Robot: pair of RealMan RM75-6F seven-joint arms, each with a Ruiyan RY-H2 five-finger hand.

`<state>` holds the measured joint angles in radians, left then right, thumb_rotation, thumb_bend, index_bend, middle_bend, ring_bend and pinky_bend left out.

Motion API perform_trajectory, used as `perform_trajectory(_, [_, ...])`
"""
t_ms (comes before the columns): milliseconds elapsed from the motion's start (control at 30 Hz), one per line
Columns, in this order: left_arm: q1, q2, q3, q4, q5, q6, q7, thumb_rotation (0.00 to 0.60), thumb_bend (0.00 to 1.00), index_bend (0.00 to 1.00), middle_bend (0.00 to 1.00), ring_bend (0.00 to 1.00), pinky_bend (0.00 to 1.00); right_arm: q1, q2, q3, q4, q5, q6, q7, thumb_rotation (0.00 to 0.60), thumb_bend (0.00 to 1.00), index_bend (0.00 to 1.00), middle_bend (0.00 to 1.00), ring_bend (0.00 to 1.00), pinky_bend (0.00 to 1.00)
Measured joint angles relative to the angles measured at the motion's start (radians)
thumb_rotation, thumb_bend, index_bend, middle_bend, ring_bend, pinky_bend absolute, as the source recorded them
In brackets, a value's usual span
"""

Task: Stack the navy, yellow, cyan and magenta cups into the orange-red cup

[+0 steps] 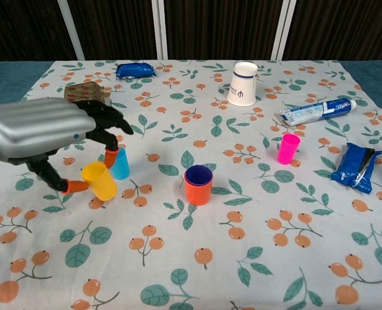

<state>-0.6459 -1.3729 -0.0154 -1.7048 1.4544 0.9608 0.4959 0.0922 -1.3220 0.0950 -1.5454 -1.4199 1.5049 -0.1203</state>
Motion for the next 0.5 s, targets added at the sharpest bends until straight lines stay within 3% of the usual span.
perform_trajectory(200, [-0.024,0.028,-0.063,-0.062,0.014,0.034,-0.021,0.600,0.28,0.48,0.12,0.00,0.00,0.000,-0.002,0.002,0.001,0.002,-0.004,-0.003,0.600,0.39,0.00,0.00,0.00,0.10])
perform_trajectory(500, [-0.116,0.012,-0.146,-0.107,-0.077,-0.033,0.040,0.600,0.28,0.47,0.13,0.00,0.00,0.001,-0.012,0.002,0.003,0.000,-0.008,-0.015,0.600,0.39,0.00,0.00,0.00,0.10])
